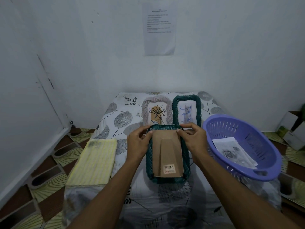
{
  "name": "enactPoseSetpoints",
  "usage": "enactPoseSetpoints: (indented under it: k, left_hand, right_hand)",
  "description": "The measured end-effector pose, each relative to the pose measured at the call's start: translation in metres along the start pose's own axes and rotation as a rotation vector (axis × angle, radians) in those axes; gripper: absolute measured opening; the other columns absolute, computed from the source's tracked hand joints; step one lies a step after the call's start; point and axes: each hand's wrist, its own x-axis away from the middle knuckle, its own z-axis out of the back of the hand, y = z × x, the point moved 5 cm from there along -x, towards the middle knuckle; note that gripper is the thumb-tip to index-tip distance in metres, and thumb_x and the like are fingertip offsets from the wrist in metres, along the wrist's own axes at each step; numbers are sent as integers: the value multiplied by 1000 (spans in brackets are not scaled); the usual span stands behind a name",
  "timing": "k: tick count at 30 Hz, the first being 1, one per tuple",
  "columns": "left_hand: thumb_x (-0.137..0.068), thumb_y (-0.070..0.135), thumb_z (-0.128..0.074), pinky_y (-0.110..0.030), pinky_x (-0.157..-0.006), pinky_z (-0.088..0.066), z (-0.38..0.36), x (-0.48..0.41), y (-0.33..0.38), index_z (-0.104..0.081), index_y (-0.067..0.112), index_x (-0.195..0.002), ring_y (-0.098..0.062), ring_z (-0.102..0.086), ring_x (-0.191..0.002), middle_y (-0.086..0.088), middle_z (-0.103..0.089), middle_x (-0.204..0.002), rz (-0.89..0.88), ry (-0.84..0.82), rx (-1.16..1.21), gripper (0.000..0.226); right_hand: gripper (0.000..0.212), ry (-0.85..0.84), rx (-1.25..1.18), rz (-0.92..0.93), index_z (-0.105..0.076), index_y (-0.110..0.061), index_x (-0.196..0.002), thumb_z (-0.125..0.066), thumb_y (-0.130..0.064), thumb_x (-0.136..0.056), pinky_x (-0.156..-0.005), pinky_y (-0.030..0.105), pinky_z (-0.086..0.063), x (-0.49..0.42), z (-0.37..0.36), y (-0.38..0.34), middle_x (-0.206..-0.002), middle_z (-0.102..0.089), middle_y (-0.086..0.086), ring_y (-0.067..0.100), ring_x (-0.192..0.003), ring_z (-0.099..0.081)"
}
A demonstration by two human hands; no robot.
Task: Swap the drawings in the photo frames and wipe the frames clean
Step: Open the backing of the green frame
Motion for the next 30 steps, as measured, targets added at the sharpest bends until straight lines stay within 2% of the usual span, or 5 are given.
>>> enactPoseSetpoints:
  k: [6, 11, 21, 25, 30]
  left_hand:
    - [-89, 15, -64, -34, -85, -56, -1, 1, -5, -71, 17, -111, -11, -67, -92, 1, -72, -102, 37, -34, 62, 23]
    - [-89, 12, -64, -22, -79, -54, -1, 3, -5, -70, 20, -112, -4, -65, -87, 4, -72, -100, 19, -39, 59, 26]
    - [-97, 18, -52, -33, -93, -53, -5, 4, -14, -58, 22, -131, -11, -60, -111, 4, -62, -126, 175, -157, 187, 34]
    - [-97, 13, -52, -31, -69, -58, -4, 14, -21, -57, 20, -122, -17, -69, -88, -2, -70, -105, 259, -232, 228, 26]
    - [-95, 3, -53, -33, -68, -59, -5, 23, -25, -56, 18, -110, -20, -70, -82, -4, -74, -86, 261, -275, 207, 22]
  right_hand:
    - [17, -32, -41, 1, -70, -15, -99, -70, -7, -85, -70, 29, -57, 0, 2, 3, -82, -73, 3, 12, -78, -69]
    - [20, -77, -80, -1, -70, -17, -102, -67, -4, -86, -73, 24, -56, 1, 3, 5, -91, -73, 6, 14, -87, -70]
    - [23, -65, -274, -140, -70, -14, -102, -56, 1, -92, -72, 30, -56, -3, 2, 16, -94, -73, 8, 18, -82, -68]
    - [14, 41, -338, -193, -67, -6, -100, -59, 1, -90, -62, 26, -56, -8, 7, 17, -86, -70, 11, 19, -74, -66]
    - [10, 68, -340, -222, -66, -12, -90, -61, -5, -91, -65, 30, -54, -12, 3, 19, -89, -68, 13, 22, -76, -63]
